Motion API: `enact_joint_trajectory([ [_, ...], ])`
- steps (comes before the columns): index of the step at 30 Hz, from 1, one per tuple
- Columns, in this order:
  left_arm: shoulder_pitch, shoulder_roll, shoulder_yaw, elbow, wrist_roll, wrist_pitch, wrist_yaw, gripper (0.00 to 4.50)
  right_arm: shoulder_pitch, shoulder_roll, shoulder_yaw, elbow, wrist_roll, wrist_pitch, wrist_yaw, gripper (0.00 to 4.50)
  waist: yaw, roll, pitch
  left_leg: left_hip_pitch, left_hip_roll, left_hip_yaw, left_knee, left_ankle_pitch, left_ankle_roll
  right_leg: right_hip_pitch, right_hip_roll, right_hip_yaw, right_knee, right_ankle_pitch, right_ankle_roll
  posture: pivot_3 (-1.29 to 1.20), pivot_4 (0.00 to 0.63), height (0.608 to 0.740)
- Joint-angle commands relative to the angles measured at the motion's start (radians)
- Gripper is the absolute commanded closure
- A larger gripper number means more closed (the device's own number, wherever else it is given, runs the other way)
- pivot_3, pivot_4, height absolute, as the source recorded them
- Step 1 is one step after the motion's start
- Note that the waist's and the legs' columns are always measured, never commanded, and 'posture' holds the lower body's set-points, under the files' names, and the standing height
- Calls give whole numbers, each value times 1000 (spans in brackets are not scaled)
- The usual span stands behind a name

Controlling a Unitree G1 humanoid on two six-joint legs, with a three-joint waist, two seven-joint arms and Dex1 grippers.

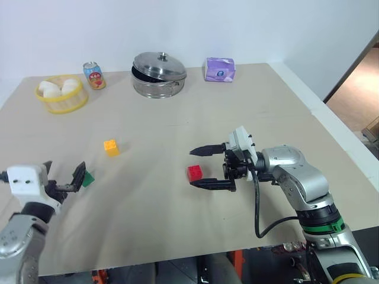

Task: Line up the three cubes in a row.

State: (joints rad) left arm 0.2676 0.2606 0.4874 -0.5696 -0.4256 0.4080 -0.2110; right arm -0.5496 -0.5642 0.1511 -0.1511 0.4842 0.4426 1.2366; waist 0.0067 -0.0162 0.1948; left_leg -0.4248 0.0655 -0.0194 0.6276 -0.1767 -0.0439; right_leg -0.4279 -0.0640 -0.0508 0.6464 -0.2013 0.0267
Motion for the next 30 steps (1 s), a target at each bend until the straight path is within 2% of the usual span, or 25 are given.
enact_joint_trajectory([
  [1,48,-82,-90,-144,70,-48,88,0,-17,-11,-9,-10,4,-19,14,65,0,-2,0,0,0,0,0,0,0,0,0,0,0,0,0,0,150,740],
  [8,63,-236,-195,-190,169,-41,246,0,-20,-20,-2,15,-5,-32,36,65,1,-3,1,1,0,-2,1,0,0,0,2,1,0,1,0,0,150,740],
  [12,40,-272,-222,-188,210,-17,303,0,-31,-15,1,32,-13,-40,43,65,1,-4,1,1,0,-2,2,0,0,0,3,2,0,1,0,0,150,740],
  [18,-9,-266,-183,-159,221,25,347,0,-38,-11,0,37,-6,-38,52,65,1,-4,1,0,0,-2,2,0,0,0,3,3,0,1,0,0,150,740],
  [30,-94,-267,-201,-107,247,81,374,0,-105,27,15,103,-27,-93,105,65,0,-4,1,0,0,-2,3,-1,-1,0,4,3,0,2,1,0,150,740],
])
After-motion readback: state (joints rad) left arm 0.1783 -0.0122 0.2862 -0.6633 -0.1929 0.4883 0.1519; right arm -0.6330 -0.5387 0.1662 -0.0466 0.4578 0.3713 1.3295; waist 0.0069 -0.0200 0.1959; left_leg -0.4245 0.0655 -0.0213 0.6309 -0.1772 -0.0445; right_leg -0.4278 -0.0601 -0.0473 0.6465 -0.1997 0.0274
